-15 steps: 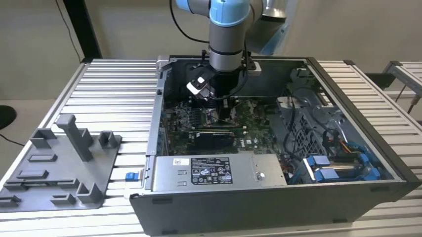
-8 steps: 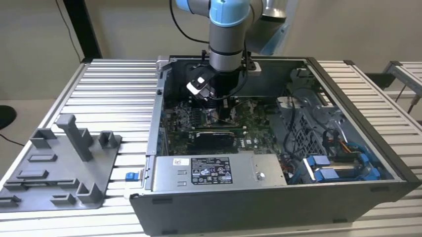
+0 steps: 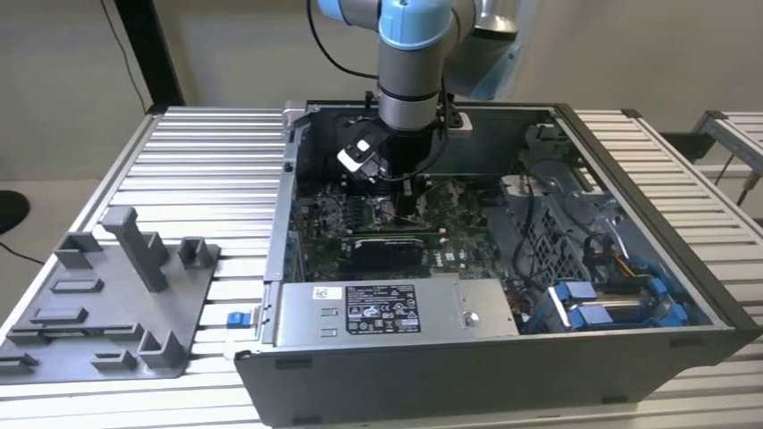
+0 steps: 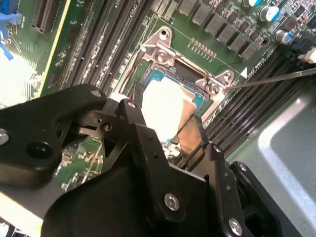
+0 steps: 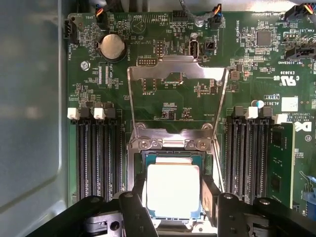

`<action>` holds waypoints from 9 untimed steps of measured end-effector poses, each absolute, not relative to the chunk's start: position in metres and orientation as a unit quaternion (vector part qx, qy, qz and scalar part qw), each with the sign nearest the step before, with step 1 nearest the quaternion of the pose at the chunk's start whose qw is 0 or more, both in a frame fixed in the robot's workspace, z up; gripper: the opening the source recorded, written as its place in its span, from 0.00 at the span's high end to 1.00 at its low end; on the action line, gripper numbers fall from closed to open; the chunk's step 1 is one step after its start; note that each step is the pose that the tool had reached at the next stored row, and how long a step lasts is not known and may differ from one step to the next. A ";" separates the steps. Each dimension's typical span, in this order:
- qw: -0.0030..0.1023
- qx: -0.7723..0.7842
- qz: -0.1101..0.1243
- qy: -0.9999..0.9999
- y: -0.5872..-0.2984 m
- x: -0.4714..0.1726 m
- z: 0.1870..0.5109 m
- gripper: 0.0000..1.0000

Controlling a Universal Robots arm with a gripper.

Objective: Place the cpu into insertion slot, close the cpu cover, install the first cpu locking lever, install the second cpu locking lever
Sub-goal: 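Place the cpu into insertion slot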

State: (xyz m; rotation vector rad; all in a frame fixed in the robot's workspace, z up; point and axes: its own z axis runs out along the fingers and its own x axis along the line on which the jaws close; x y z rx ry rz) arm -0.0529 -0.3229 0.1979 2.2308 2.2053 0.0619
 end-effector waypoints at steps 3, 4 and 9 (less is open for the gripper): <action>0.002 0.711 0.020 0.703 -0.323 -0.053 0.198 1.00; 0.002 0.711 0.020 0.703 -0.323 -0.053 0.198 1.00; 0.002 0.711 0.020 0.703 -0.323 -0.053 0.198 1.00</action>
